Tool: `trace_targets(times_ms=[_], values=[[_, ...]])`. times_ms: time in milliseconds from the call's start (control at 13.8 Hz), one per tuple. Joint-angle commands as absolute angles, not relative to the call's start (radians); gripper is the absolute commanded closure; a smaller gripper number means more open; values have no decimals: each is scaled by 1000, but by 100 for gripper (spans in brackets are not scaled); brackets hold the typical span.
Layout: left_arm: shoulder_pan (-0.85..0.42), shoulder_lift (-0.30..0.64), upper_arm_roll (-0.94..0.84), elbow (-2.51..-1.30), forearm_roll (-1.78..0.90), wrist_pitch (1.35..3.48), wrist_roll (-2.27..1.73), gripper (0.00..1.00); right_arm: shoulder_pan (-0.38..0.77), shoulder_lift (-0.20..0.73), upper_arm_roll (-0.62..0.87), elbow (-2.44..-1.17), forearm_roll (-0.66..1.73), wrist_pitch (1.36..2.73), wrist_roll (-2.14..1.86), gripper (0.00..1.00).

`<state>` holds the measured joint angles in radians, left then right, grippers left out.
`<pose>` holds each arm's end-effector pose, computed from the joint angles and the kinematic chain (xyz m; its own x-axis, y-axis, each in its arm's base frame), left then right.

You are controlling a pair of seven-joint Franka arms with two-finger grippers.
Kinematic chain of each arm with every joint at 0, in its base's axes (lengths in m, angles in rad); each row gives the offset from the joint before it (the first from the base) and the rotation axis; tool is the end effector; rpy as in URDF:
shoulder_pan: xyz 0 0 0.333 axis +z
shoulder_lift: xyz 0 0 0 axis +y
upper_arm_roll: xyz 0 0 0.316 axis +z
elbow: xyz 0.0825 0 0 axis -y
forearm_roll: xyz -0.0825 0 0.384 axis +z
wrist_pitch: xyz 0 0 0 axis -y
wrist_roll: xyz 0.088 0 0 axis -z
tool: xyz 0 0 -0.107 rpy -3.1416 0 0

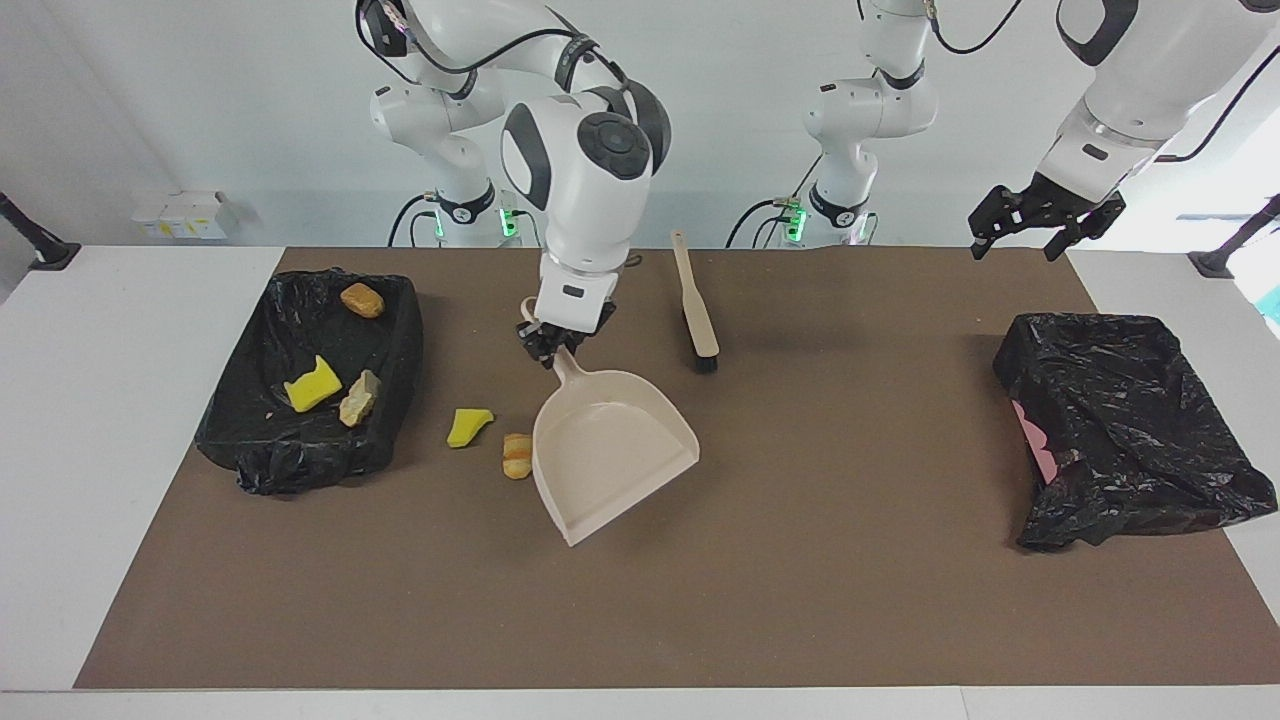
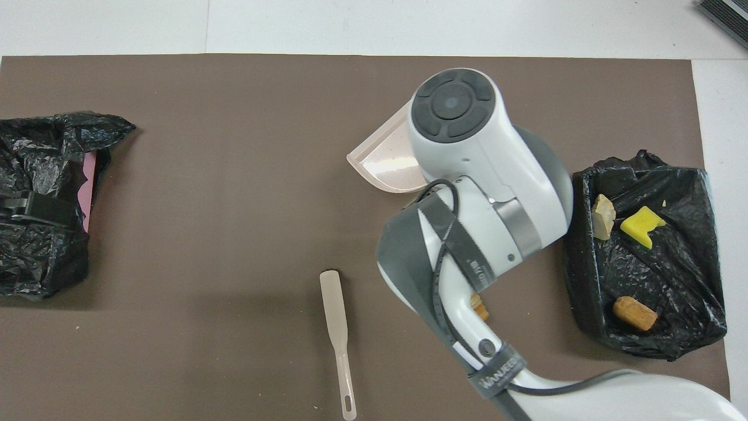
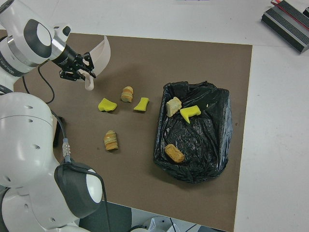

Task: Sweep and dump trash in bin
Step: 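Bring the empty dustpan back to the table center with the right gripper, then lower the dustpan onto the mat and release it with the right gripper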

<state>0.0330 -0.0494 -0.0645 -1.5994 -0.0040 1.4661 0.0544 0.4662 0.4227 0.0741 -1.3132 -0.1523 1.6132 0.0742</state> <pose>0.5274 -0.0180 0.6291 0.9928 -0.0858 -0.0837 -0.0856 -0.9963 0.0054 0.5885 0.3241 0.4900 0.8860 0.4499 -0.1124 0.4619 -0.8776 0.1283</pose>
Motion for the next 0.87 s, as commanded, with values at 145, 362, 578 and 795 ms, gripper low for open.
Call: trace_targets(times_ms=[145, 362, 578, 795], values=[[38, -48, -68, -1591, 12, 1453, 48, 0, 511, 537, 80, -1204, 6, 1695, 394, 100], [37, -49, -69, -1586, 12, 1453, 46, 0, 552, 543, 81, -1255, 17, 1816, 477, 100], [32, -51, -69, -1588, 12, 1454, 41, 0, 604, 569, 81, -1305, 11, 1929, 628, 100], [34, -60, -71, -1598, 11, 1456, 55, 0, 606, 584, 81, -1334, 17, 1953, 758, 100]])
